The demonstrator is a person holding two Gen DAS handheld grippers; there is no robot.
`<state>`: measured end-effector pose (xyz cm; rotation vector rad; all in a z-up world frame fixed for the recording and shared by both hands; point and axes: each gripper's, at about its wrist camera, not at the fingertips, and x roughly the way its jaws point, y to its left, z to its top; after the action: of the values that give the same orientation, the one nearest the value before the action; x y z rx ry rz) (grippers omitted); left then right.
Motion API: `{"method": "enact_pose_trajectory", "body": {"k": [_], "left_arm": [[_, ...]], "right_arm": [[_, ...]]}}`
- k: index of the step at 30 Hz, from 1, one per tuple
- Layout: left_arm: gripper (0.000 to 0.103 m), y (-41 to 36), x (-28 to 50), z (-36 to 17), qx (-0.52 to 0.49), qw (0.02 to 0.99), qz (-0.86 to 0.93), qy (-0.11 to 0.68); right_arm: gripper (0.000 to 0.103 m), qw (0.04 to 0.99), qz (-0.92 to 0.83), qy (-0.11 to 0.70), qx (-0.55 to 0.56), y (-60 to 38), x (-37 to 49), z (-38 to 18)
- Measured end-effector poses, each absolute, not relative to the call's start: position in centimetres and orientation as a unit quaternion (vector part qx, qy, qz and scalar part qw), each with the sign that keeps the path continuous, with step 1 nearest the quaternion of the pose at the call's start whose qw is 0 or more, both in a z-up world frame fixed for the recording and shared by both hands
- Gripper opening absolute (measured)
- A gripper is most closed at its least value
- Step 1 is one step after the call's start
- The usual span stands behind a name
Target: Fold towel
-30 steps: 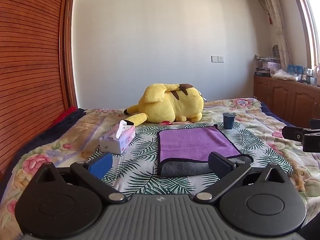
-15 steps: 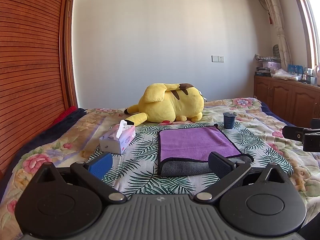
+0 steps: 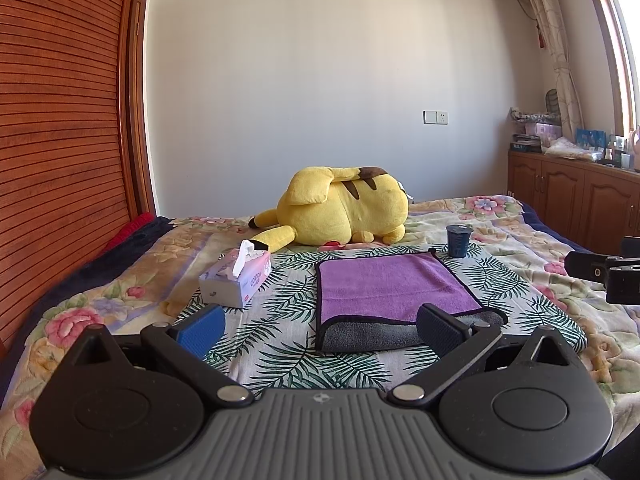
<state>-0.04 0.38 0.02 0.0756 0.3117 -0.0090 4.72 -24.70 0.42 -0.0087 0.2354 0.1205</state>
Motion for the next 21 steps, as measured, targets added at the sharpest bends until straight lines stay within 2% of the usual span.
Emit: {"method": "enact_pose_trajectory", "body": {"k": [21], "left_arm": [[0.085,0.34,-0.07,0.08,0.038,0.987,-0.004,0.155]], "right_arm": [[0.103,0.991,0.059,0.117,-0.004,-24.73,4.69,0.45]]}}
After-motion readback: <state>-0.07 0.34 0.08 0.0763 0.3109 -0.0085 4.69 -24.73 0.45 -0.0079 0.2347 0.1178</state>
